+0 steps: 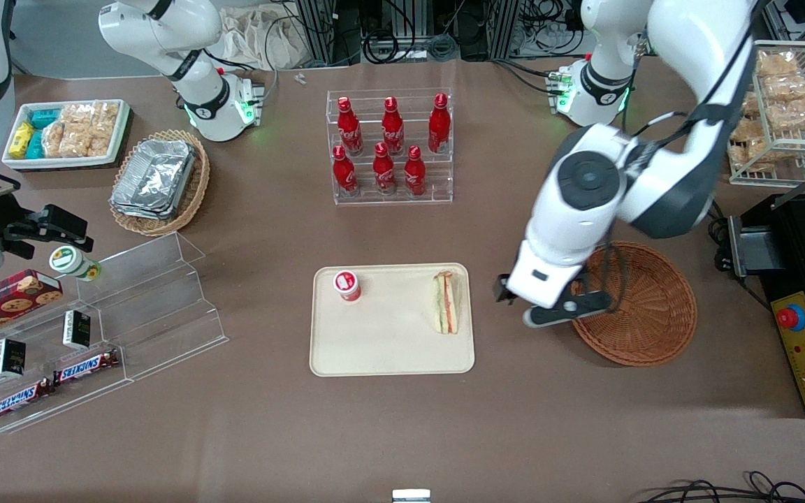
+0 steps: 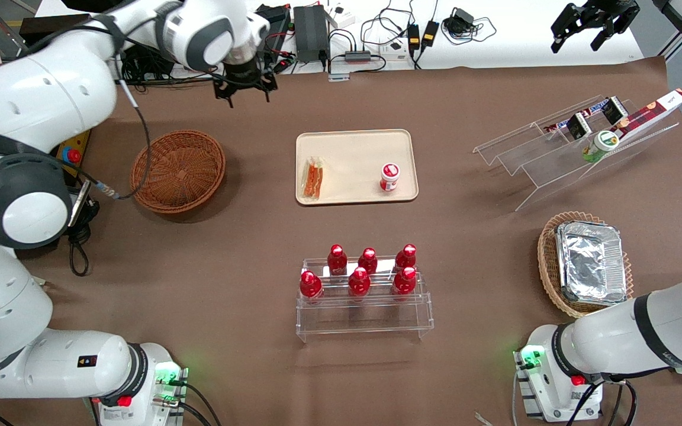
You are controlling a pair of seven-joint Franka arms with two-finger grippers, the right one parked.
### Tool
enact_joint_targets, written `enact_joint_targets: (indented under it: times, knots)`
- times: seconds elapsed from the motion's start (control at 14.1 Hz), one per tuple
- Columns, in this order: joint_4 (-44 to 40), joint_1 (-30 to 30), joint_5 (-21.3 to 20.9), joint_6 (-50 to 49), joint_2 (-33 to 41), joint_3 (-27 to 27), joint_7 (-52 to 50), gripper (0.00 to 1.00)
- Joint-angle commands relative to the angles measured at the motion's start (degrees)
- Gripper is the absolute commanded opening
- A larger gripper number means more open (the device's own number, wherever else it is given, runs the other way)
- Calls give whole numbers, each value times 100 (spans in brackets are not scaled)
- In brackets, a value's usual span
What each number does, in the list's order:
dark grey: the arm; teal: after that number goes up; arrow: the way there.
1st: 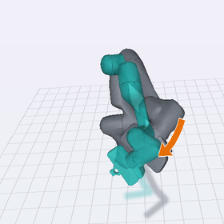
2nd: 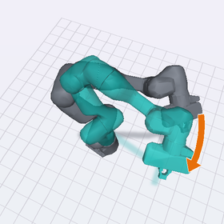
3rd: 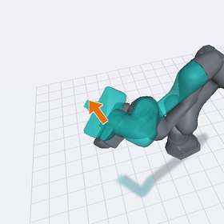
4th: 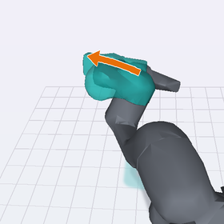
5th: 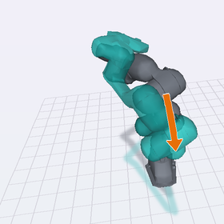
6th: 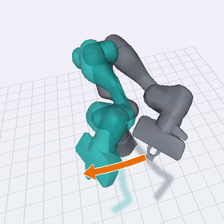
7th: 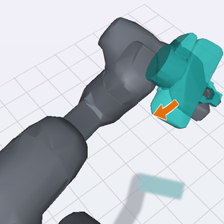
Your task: Place sandwich from basket to tray
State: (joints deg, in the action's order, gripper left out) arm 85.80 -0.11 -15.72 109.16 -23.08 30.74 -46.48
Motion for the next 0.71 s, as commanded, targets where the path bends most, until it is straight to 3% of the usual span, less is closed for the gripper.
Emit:
enact_joint_targets:
  times: [0.0, 0.21, 0.35, 0.49, 0.64]
  knots:
    - [112, -567, 498, -455, 461, 11, 698, 100]
    - [139, -1105, 1087, -860, 857, -50, 1726, 100]
    - [217, -1044, 1176, -1334, 1033, -654, 2403, 100]
    - [462, -1027, 1640, -1510, 1296, -1198, 3001, 100]
    - [787, -791, 1792, -1582, 1551, -1753, 3660, 100]
